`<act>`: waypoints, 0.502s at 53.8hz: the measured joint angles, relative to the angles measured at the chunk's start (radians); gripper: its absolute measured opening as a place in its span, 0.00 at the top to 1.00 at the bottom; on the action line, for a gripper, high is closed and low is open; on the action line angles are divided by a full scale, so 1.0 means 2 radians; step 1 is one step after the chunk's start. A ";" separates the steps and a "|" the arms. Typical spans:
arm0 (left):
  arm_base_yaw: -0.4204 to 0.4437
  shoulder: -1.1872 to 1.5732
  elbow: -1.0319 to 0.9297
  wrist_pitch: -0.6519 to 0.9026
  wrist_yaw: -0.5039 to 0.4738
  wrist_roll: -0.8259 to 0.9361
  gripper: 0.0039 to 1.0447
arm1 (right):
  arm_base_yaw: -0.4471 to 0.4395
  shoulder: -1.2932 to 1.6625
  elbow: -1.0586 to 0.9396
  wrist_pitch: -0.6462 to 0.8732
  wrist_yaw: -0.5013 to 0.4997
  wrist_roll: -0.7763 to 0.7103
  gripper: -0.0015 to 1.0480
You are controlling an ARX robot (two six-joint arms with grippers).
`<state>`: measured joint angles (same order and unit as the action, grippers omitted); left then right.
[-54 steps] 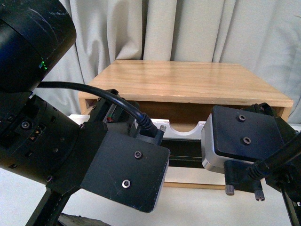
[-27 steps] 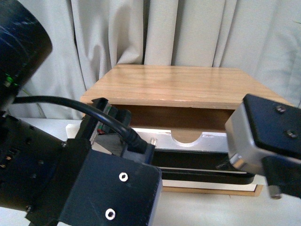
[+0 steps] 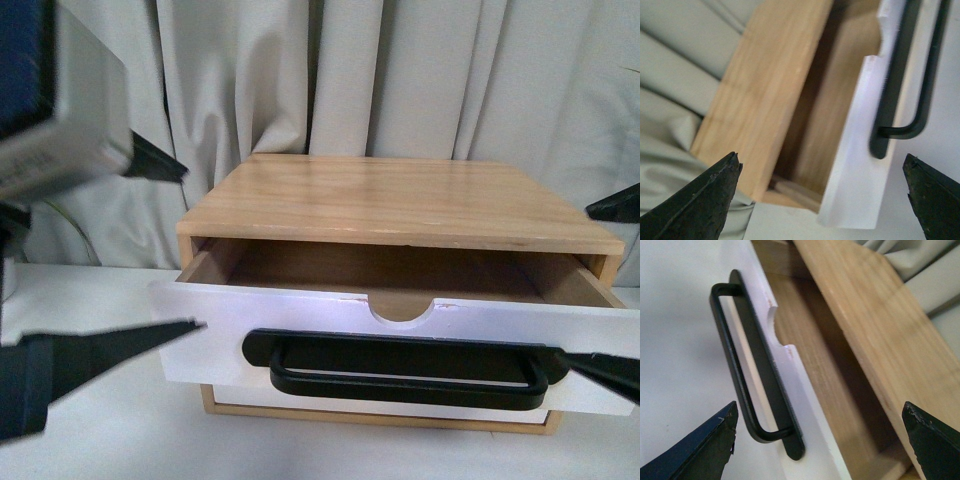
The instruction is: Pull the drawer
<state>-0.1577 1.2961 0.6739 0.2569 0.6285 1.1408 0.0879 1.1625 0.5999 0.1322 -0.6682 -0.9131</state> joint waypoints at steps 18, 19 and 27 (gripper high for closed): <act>0.083 -0.162 -0.138 0.124 -0.066 -0.258 0.06 | -0.080 -0.164 -0.131 0.138 0.059 0.193 0.09; 0.086 -0.173 -0.143 0.116 -0.070 -0.269 0.06 | -0.081 -0.167 -0.133 0.140 0.058 0.194 0.09; 0.123 -0.327 -0.189 0.040 -0.063 -0.355 0.06 | -0.168 -0.262 -0.190 0.151 0.027 0.244 0.09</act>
<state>0.0891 0.6426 0.2951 0.3374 0.5022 0.4309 -0.2474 0.6392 0.2207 0.4343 -0.6140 -0.4244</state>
